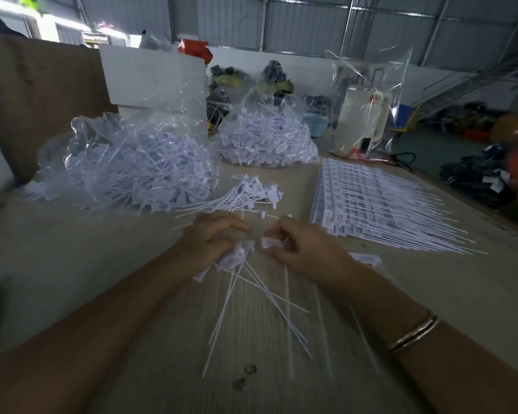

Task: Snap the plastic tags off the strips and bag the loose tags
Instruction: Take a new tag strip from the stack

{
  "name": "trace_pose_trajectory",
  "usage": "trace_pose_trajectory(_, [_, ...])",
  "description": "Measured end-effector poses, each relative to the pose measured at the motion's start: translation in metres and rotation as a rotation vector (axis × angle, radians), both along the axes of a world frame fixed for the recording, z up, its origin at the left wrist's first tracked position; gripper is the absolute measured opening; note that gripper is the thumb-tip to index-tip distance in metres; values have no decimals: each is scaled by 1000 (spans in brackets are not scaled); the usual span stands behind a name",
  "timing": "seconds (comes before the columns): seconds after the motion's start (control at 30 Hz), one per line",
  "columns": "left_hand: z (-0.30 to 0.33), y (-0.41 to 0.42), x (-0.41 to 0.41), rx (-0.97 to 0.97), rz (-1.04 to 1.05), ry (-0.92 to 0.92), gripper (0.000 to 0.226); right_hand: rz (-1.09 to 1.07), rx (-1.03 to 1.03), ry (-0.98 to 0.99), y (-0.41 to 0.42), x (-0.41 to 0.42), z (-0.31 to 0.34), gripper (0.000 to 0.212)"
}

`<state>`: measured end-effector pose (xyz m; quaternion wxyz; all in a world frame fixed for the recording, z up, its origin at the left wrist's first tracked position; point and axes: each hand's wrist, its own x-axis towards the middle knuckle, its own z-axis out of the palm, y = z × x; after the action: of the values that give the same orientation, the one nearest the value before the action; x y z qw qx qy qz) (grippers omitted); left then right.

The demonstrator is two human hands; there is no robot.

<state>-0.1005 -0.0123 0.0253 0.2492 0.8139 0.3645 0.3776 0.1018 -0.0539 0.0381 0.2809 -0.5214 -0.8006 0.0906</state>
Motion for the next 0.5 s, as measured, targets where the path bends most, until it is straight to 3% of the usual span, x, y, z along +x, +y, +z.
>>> trace_pose_trajectory(0.07, [-2,0,0,-6,1,-32,23,18,52,-45,0,-24,-2,28])
trace_pose_trajectory(0.17, [-5,-1,0,-13,-26,70,26,39,84,31,1,-35,0,30])
trace_pose_trajectory(0.27, [-6,2,0,21,-2,78,4,68,-30,-7,1,-19,2,34])
trace_pose_trajectory(0.4, [-6,3,0,49,-17,93,10,39,-5,-149,4,1,2,26])
trace_pose_trajectory(0.5, [-4,2,-1,75,-23,101,9,67,-8,-76,7,0,1,20])
